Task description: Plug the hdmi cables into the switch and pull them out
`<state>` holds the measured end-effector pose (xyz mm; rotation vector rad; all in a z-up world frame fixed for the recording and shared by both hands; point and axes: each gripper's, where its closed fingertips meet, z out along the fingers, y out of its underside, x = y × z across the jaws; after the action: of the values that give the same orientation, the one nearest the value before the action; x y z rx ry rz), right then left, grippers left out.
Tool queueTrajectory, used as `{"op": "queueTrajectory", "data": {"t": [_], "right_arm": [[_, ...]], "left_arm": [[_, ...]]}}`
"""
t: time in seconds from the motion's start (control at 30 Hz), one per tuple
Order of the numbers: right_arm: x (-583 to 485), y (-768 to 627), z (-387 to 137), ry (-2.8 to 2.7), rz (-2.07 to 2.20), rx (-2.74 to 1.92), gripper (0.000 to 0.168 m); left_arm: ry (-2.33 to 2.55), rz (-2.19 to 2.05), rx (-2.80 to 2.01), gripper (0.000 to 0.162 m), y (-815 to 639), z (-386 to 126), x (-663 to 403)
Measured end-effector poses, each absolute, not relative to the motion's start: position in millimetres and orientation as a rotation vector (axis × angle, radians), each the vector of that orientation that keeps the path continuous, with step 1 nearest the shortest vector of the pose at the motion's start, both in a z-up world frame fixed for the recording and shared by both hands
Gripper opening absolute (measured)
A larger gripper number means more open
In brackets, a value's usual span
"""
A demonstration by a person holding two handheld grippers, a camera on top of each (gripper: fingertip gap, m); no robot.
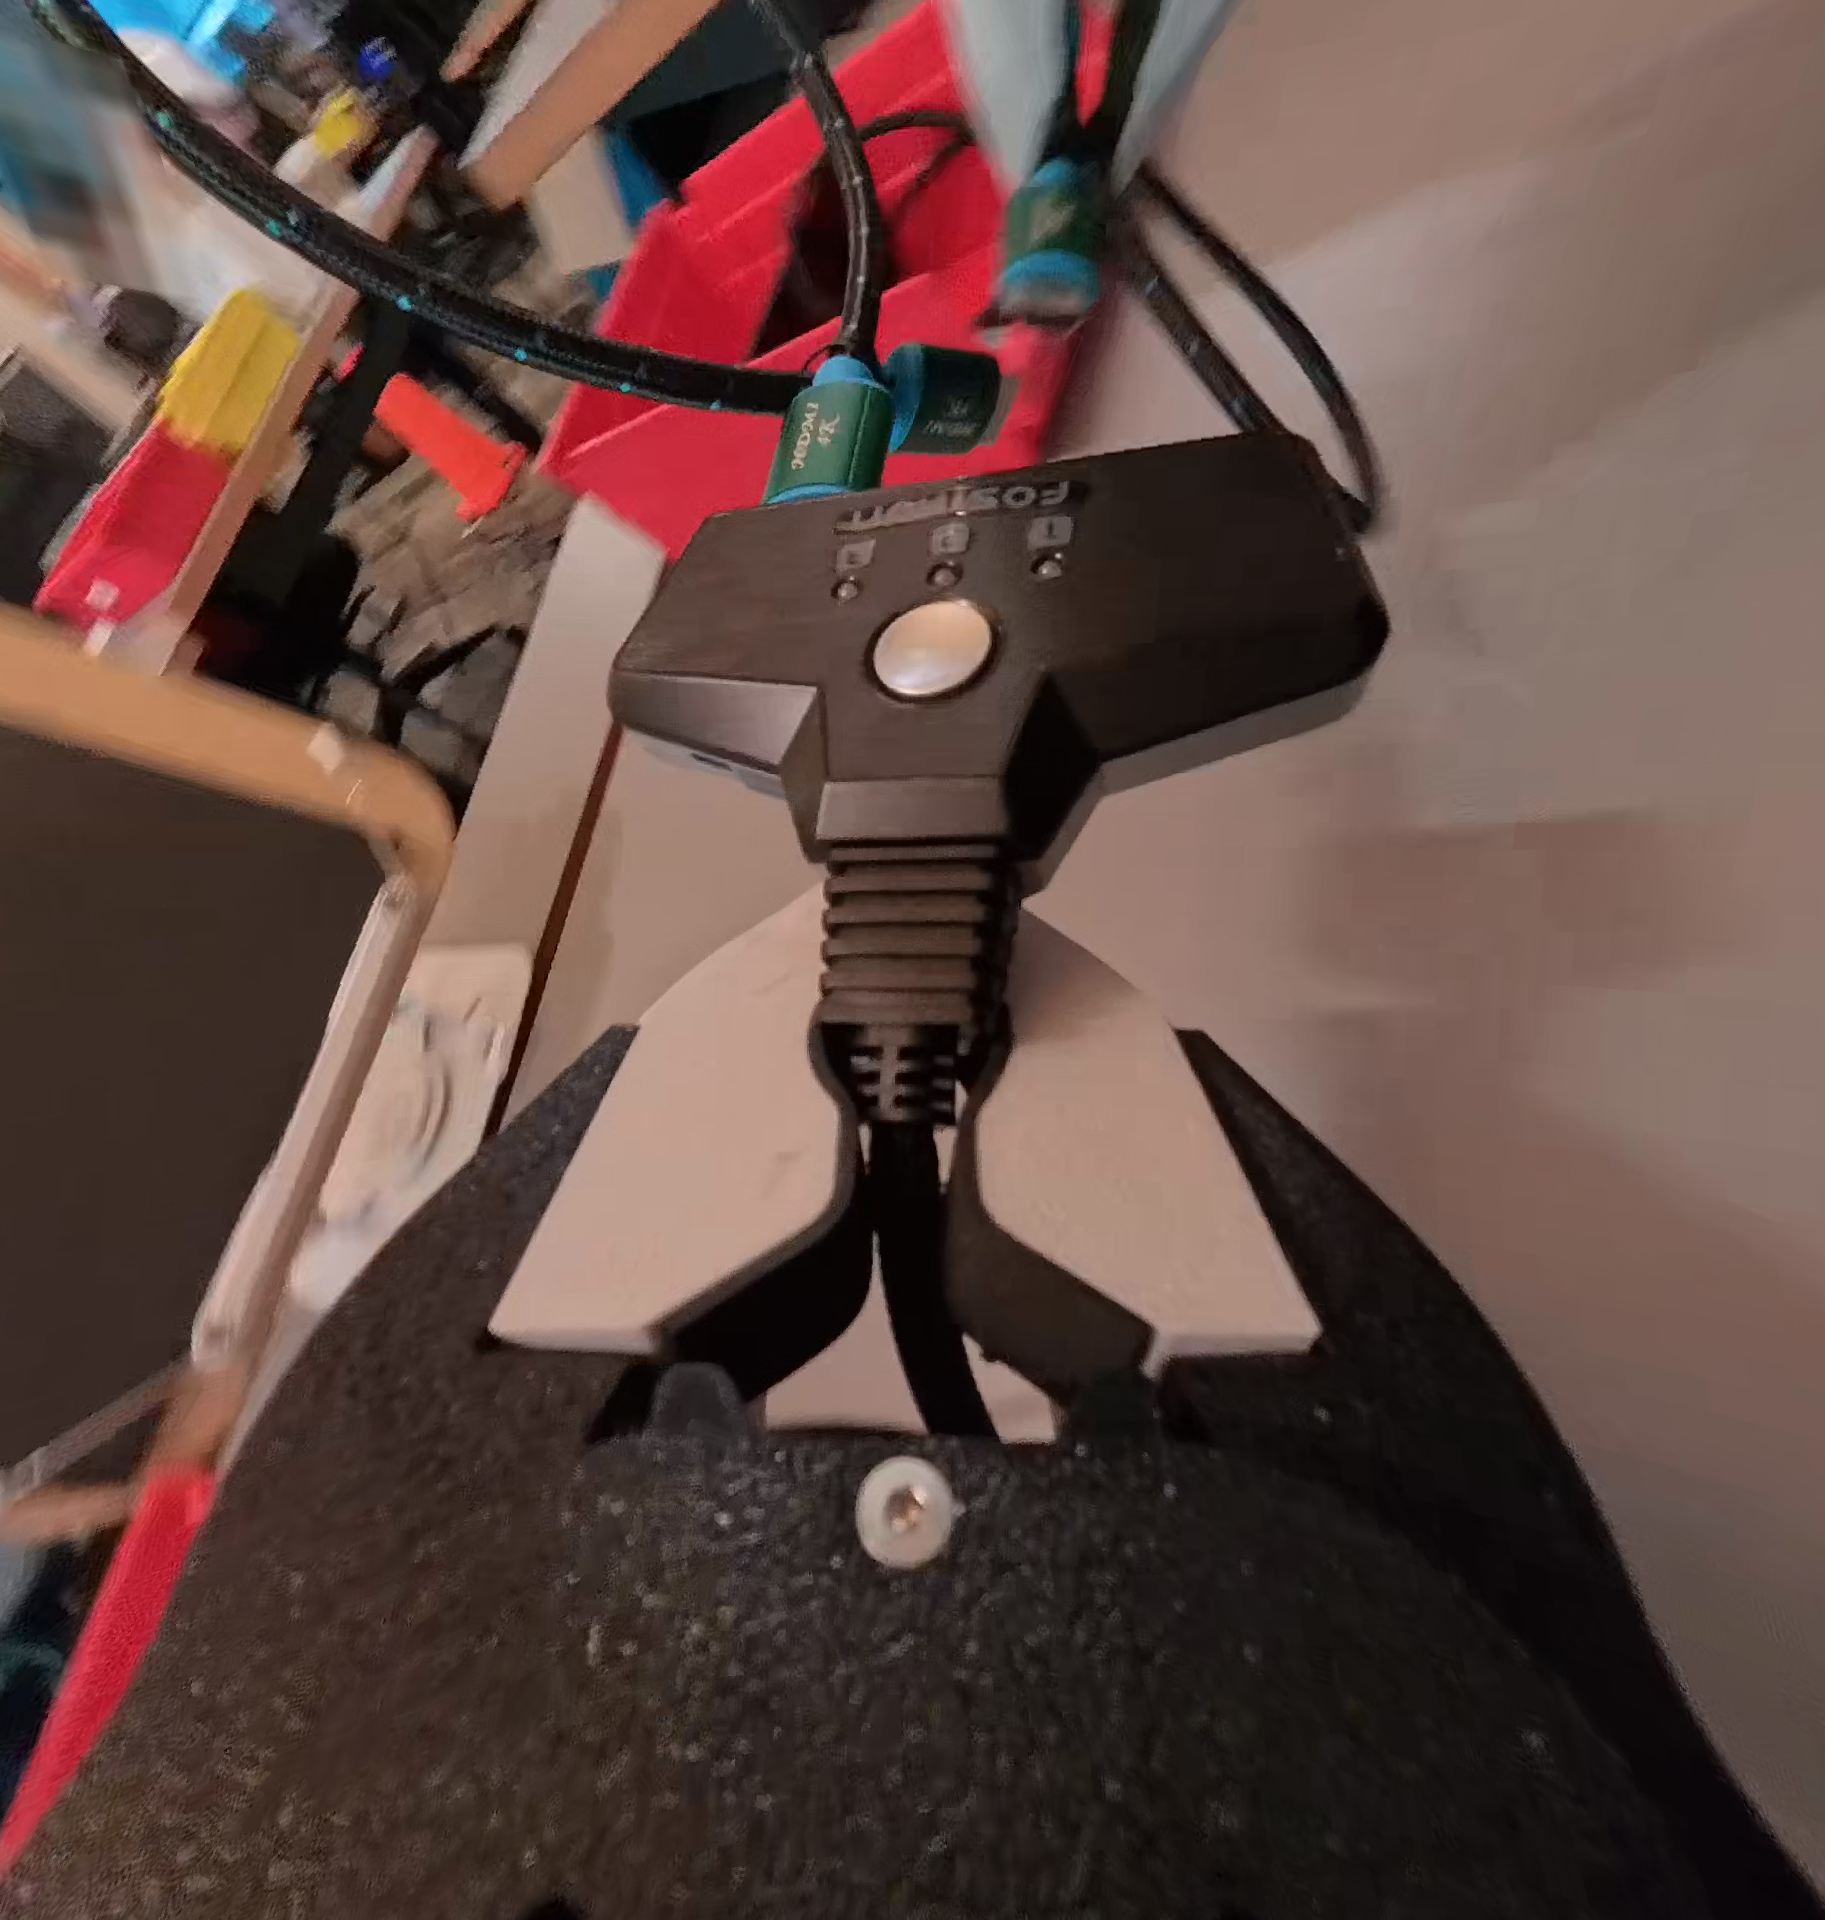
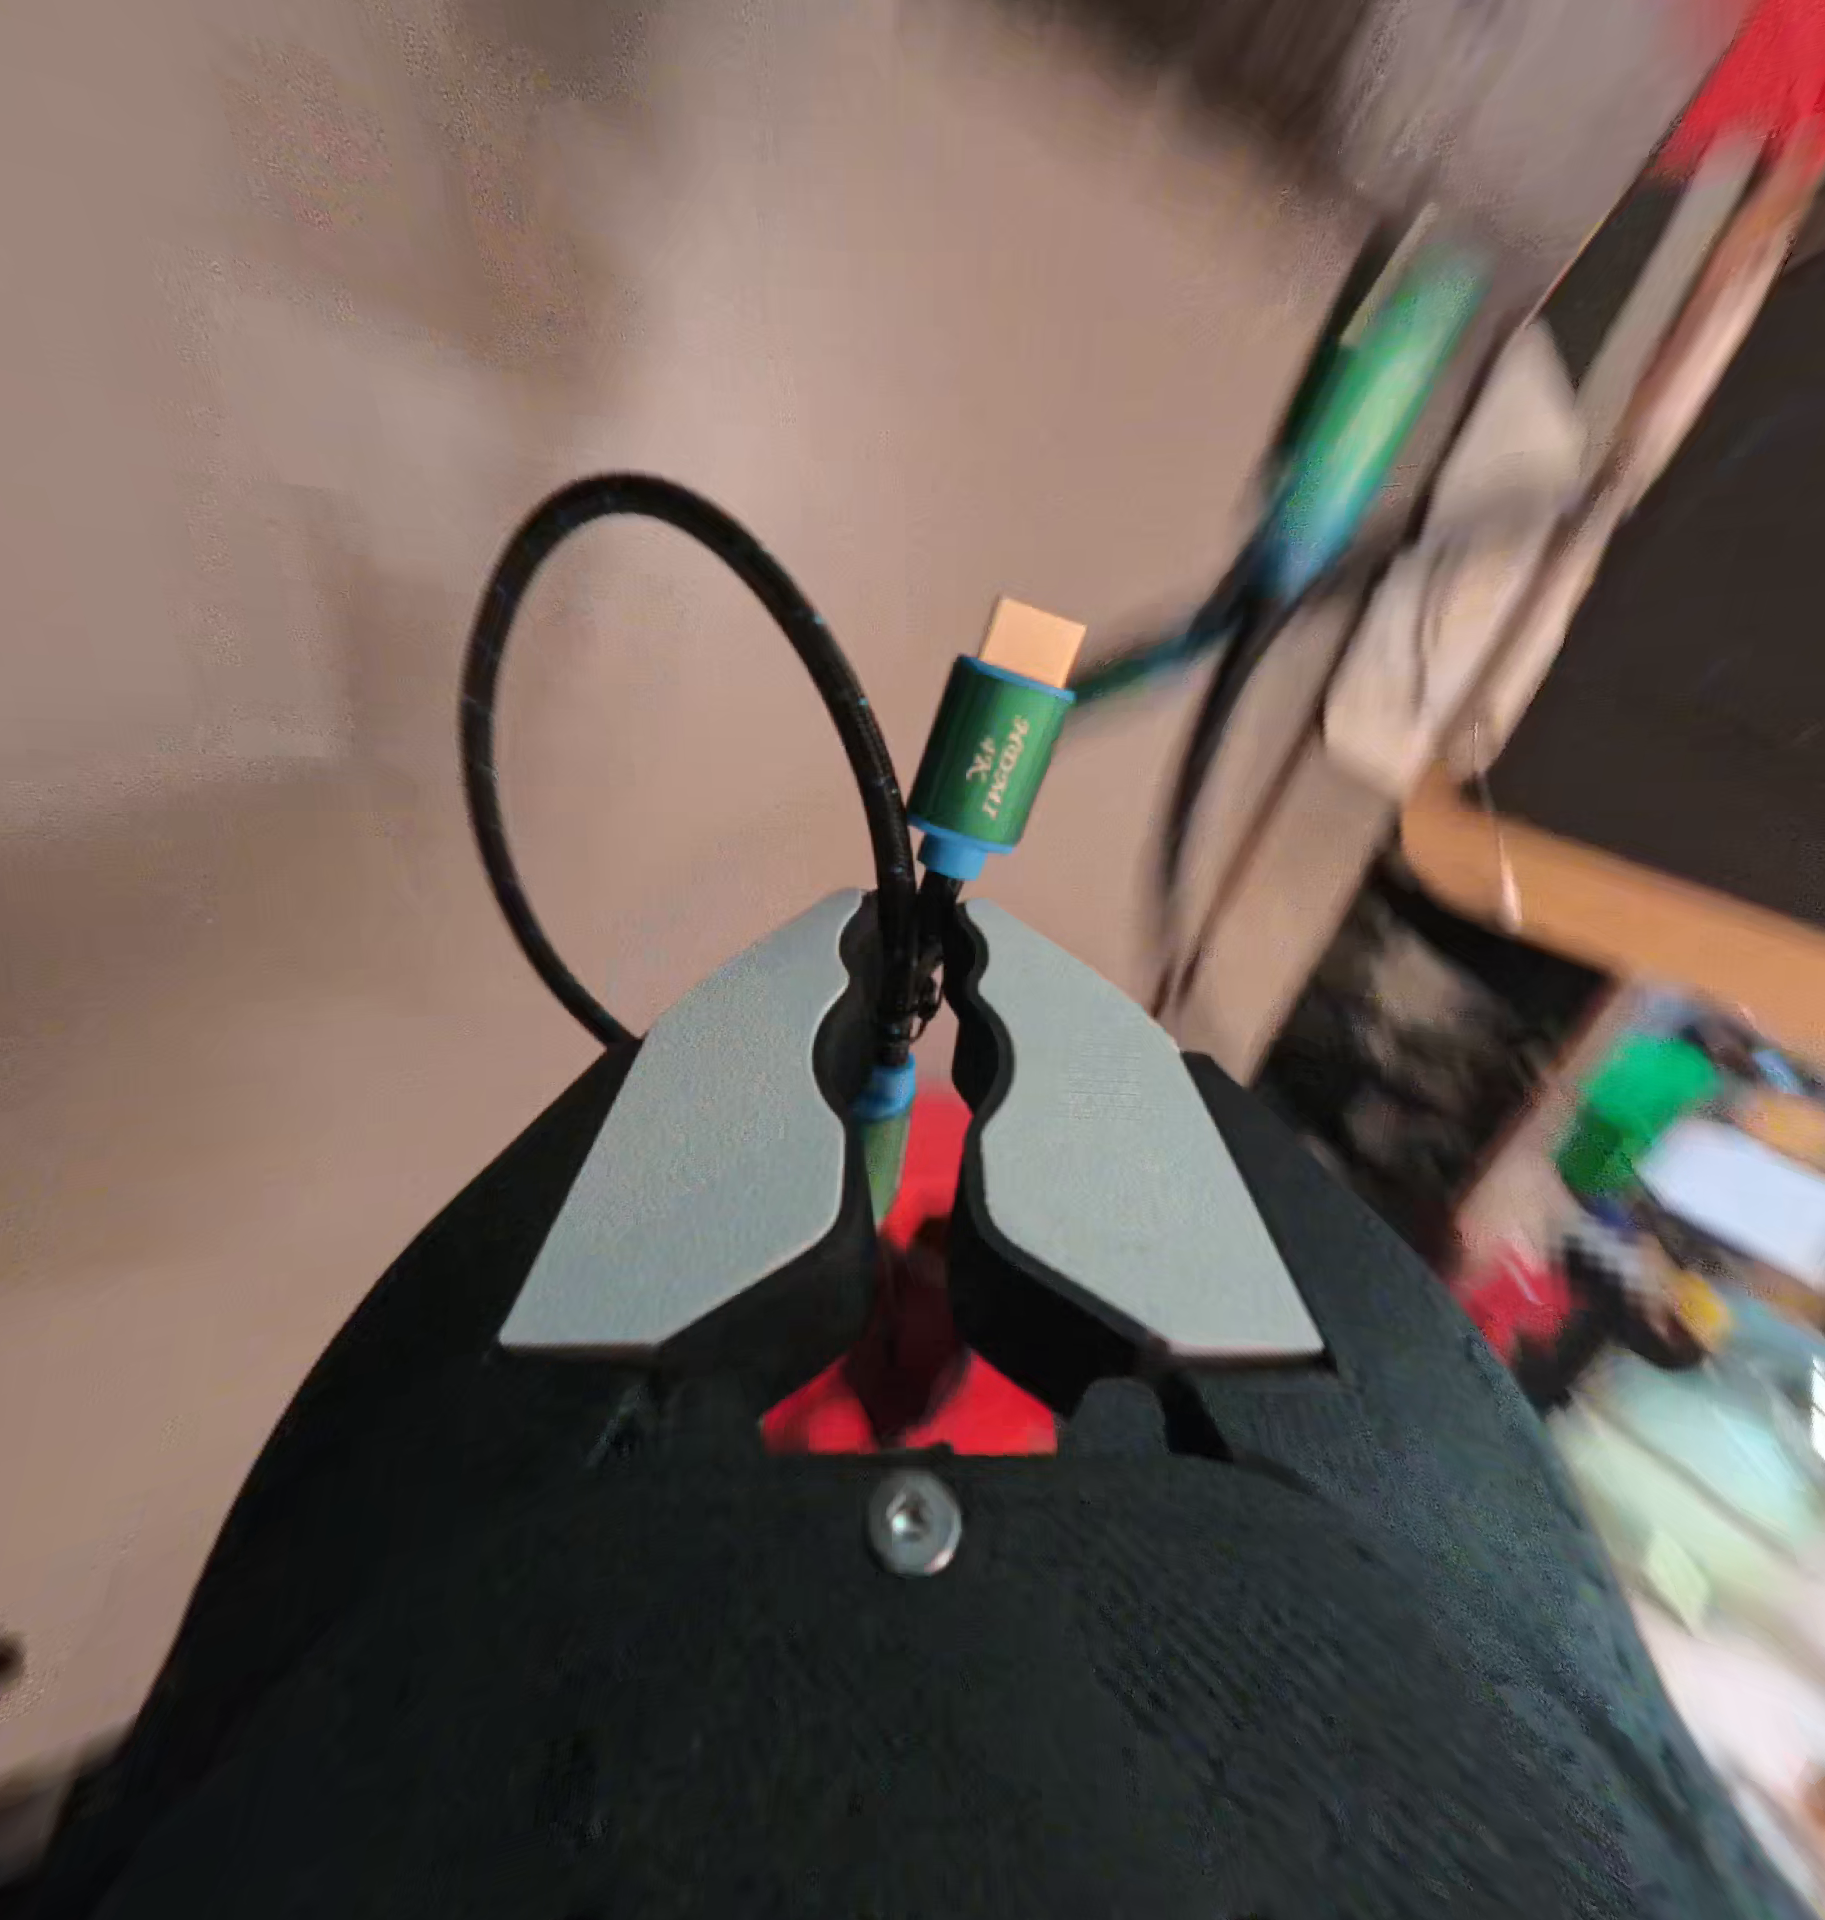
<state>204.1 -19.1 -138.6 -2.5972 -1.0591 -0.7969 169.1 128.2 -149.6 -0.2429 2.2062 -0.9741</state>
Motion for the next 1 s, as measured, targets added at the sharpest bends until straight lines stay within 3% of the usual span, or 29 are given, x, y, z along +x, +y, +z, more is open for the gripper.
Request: {"op": "queueTrajectory", "data": {"t": [0.03,0.17,0.37,0.67,0.9,1.0], "right_arm": [[223.2,-38.1,-139.2,-1.055,-0.899,-2.632,0.013],[229.0,-67.8,-120.1,-0.688,-0.61,-2.552,0.012],[369.4,-161.7,-95.9,0.017,-1.117,-2.59,0.012],[427.3,-226.1,-186.7,0.747,-0.763,-2.472,0.012],[440.4,-247.8,-215.1,0.764,-0.851,-2.63,0.057],[432.4,-226.6,-189.8,0.706,-0.814,-2.503,0.058]], "left_arm": [[2.176,-1.015,-0.335,0.011,146.2,-144.1,169.7],[1.95,-1.258,-0.52,0.011,171.8,-104.6,170.7],[1.98,-1.199,-0.488,0.012,156.4,-106.9,173.5],[2.023,-1.188,-0.476,0.012,149.5,-115.1,176.0],[2.045,-1.195,-0.51,0.012,150.6,-123.3,180.1],[2.046,-1.192,-0.513,0.012,150.8,-124.1,181.2]]}}
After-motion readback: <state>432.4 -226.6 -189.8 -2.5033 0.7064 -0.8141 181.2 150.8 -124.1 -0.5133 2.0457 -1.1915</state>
